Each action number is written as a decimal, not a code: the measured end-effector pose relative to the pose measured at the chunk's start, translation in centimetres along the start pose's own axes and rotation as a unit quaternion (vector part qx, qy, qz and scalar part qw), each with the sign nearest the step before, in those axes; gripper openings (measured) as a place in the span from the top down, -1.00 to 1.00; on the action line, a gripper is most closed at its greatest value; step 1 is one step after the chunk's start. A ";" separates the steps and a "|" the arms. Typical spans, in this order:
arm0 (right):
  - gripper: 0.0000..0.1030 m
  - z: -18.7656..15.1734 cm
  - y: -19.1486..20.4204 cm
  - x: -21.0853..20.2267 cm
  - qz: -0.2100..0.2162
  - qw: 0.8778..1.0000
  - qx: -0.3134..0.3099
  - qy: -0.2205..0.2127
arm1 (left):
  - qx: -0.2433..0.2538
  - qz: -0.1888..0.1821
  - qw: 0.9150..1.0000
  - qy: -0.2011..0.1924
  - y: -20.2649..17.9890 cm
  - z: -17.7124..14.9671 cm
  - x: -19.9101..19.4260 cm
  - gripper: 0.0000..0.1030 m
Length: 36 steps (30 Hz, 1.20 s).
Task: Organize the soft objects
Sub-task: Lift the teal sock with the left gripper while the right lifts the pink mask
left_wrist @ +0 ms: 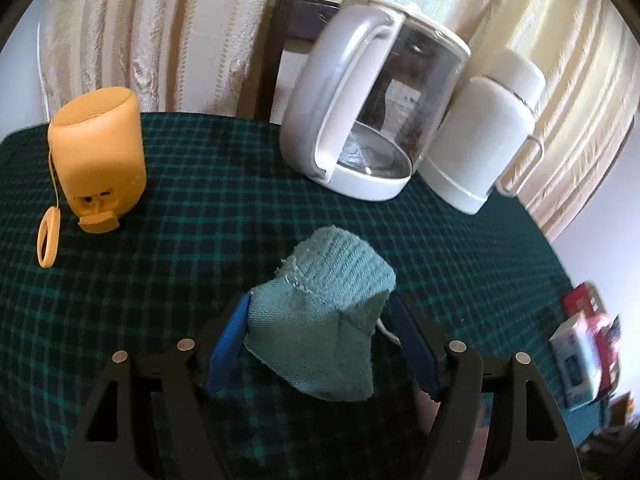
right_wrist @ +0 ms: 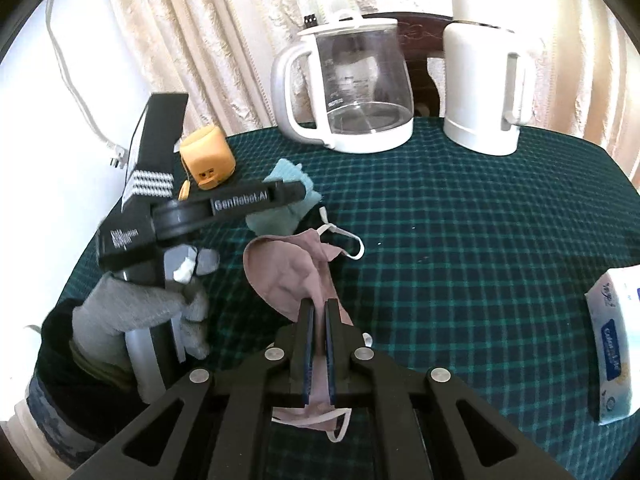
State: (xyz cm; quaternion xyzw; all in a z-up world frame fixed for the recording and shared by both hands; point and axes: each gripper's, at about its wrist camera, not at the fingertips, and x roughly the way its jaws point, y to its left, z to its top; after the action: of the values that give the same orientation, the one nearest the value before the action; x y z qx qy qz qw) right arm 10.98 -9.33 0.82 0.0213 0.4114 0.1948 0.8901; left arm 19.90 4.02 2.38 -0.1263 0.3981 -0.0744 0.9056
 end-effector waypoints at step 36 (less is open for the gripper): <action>-0.93 1.5 -4.7 4.2 -0.005 0.999 0.034 0.020 | 0.019 -0.009 0.999 -0.047 -1.8 0.3 -3.2 0.57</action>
State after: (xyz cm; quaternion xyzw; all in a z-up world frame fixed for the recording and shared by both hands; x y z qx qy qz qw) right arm 16.08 -11.94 -2.20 0.0457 0.4359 0.1760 0.8814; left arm 17.91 3.13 5.31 -0.1164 0.3527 -0.0840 0.9247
